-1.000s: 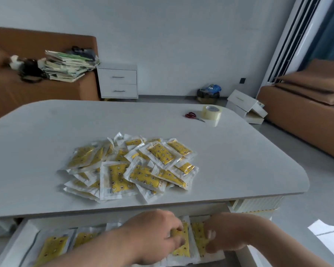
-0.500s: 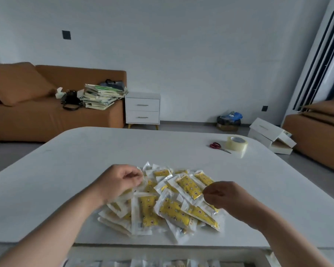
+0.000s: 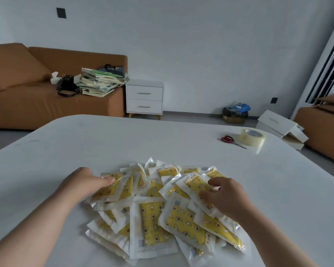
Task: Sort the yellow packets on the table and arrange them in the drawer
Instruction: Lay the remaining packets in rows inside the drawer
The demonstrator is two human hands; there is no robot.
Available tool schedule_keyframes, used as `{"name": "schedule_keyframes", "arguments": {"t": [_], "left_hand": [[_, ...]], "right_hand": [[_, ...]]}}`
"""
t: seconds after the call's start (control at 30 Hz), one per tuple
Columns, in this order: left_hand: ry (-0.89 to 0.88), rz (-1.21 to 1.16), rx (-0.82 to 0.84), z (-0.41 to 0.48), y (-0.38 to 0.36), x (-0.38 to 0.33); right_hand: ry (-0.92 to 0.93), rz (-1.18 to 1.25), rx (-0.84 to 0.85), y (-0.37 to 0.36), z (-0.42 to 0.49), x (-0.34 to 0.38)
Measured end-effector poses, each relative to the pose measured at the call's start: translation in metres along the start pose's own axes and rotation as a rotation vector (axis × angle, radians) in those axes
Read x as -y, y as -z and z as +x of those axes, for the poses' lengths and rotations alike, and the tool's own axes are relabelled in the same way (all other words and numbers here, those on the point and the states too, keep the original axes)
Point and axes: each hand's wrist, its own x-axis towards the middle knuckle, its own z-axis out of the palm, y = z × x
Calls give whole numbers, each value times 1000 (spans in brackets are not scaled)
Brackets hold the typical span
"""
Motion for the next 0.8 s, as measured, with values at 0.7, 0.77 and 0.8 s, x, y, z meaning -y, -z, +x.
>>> {"name": "schedule_keyframes", "arguments": {"t": [0.7,0.77,0.8], "left_hand": [[129,-67,98,-1,-8,-15],[139,-62,109,0,-8,-14],[139,-45,111,1,-8,-14]], "right_hand": [[-16,-202,66,0,0,12],[-23,-155,55,1,-1,13],[-29,-128,38,1,-1,13]]}}
